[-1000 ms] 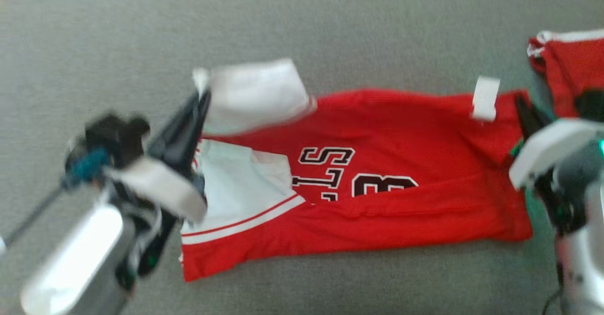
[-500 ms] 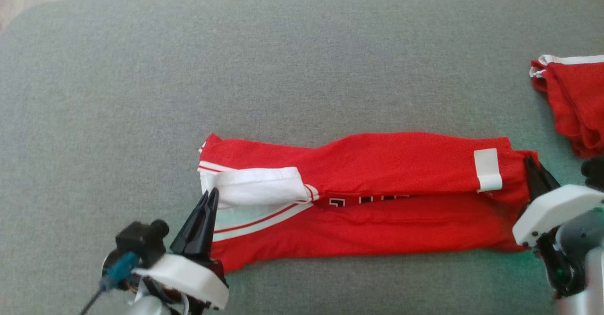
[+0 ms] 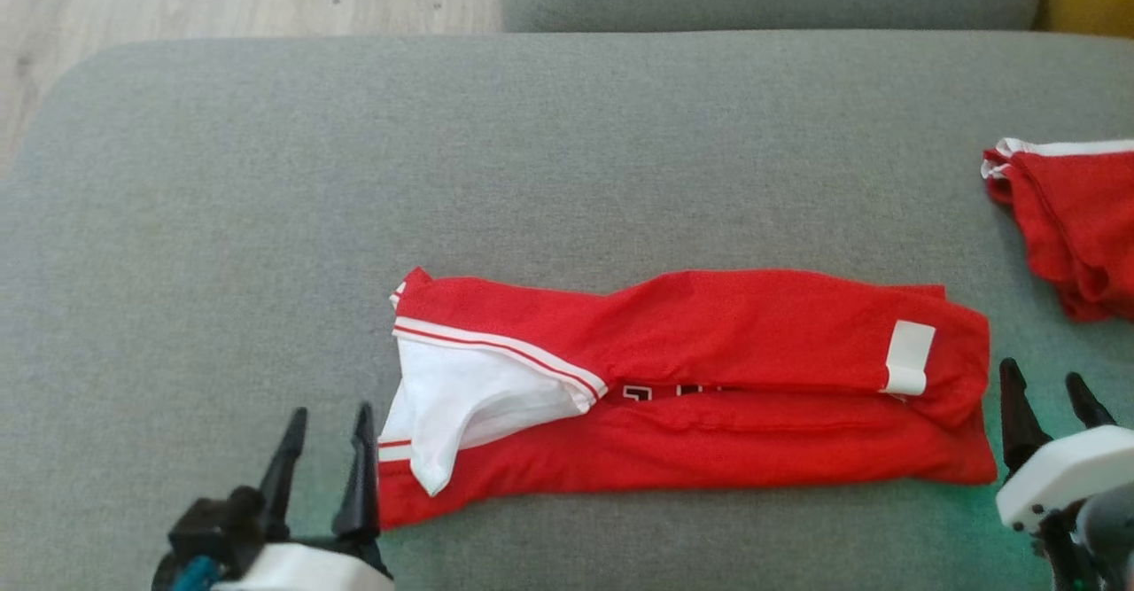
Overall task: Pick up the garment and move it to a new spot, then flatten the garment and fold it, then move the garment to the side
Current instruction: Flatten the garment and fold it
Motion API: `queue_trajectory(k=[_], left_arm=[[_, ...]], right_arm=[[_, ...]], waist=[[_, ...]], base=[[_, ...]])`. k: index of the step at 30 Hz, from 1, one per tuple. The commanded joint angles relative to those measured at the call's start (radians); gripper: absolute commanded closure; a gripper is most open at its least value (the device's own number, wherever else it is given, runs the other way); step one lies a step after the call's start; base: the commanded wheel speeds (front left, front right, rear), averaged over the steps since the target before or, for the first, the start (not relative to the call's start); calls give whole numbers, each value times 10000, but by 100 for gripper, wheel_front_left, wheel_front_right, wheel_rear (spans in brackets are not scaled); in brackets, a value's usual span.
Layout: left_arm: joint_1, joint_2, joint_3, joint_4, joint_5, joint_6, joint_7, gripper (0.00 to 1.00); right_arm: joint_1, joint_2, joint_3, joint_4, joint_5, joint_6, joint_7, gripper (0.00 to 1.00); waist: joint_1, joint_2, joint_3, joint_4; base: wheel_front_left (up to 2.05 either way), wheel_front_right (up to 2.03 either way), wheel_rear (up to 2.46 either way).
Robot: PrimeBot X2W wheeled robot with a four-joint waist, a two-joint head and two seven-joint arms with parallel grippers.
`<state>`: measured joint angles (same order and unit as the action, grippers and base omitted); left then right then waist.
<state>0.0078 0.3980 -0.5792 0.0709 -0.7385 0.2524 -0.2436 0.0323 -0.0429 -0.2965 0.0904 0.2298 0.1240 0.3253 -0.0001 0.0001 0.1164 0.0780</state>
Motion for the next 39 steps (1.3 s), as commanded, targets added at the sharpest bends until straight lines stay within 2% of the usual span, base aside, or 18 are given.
queue_trajectory(k=[1,9,21,22,24,27,31,39], left_arm=[[-242,53,550,-416,116,161,-149,0],[-170,-9,936,-833,536,685,-170,0],[-38,22,899,-1077,680,929,-153,0],[-35,19,893,-1089,685,940,-153,0],[-30,17,896,-1113,691,971,-154,0],[-29,18,914,-1146,701,1016,-155,0],[-61,44,911,-1183,745,1054,-155,0],[-166,22,840,-1239,784,1077,-115,0]], right_arm=[[-175,-77,185,-416,94,67,-154,0],[-373,-75,346,29,45,67,-58,0],[-1103,-75,291,2366,-514,67,561,0],[-1140,-75,321,2508,-548,67,666,5],[-1240,-74,372,2675,-522,67,756,55],[-1455,-74,388,2780,-535,67,766,100],[-1805,-155,229,2632,-701,67,720,100],[-1966,-919,-558,1577,-750,67,1050,100]], waist=[[1,-1,-67,90],[1,-1,-84,421],[1,-1,20,964],[1,-1,20,981],[1,-1,32,988],[1,-1,71,918],[1,-1,95,708],[1,-1,80,152]], base=[[0,0,0],[0,0,0],[0,0,0],[0,0,0],[0,0,0],[0,0,0],[0,0,0],[0,0,0]])
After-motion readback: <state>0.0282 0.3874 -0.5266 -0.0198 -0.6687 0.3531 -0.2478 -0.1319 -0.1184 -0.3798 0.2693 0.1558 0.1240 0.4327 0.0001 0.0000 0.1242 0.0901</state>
